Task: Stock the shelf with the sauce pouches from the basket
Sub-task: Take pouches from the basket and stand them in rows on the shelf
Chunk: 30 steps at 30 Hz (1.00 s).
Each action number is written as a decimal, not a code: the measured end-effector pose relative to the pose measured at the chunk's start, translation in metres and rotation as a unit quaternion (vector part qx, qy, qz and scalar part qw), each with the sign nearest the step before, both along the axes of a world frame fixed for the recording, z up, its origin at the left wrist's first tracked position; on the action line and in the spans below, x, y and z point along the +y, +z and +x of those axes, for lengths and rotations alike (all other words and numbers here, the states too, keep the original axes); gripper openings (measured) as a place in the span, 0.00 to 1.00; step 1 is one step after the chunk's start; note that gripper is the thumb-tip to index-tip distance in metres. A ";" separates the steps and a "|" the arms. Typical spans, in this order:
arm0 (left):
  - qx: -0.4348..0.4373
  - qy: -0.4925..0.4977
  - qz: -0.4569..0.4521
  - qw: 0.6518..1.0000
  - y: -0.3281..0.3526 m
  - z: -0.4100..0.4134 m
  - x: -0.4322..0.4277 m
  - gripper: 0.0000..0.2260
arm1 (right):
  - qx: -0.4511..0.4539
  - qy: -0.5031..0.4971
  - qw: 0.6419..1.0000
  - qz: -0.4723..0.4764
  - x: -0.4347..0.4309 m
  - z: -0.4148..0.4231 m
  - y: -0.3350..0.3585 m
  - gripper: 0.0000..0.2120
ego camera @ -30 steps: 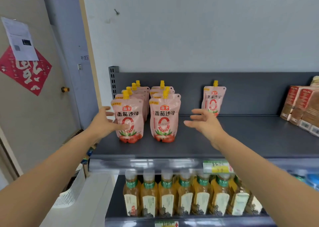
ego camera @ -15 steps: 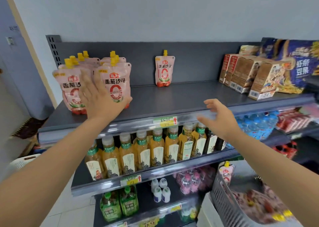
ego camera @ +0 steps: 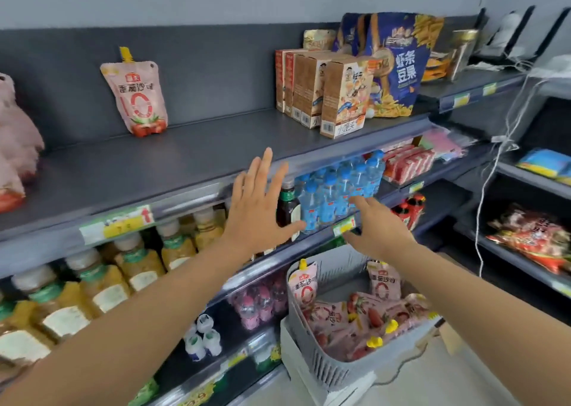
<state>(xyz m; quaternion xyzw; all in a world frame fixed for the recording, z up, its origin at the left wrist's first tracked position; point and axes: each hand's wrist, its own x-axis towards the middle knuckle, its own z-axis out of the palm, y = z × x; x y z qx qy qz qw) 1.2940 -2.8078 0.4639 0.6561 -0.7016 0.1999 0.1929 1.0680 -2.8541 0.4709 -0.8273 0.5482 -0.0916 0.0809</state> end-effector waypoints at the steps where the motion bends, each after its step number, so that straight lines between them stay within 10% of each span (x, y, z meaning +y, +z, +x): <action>1: -0.007 -0.010 0.010 1.000 -0.010 -0.020 -0.015 0.46 | 0.011 -0.006 1.000 0.002 -0.009 -0.015 -0.007 0.32; 18: -0.036 -0.102 0.350 0.931 -0.214 -0.135 -0.097 0.48 | 0.126 -0.117 0.958 0.229 -0.074 -0.132 -0.182 0.35; 30: 0.081 -0.191 0.419 0.884 -0.261 -0.133 -0.116 0.46 | 0.337 0.020 0.904 0.261 -0.107 -0.119 -0.230 0.15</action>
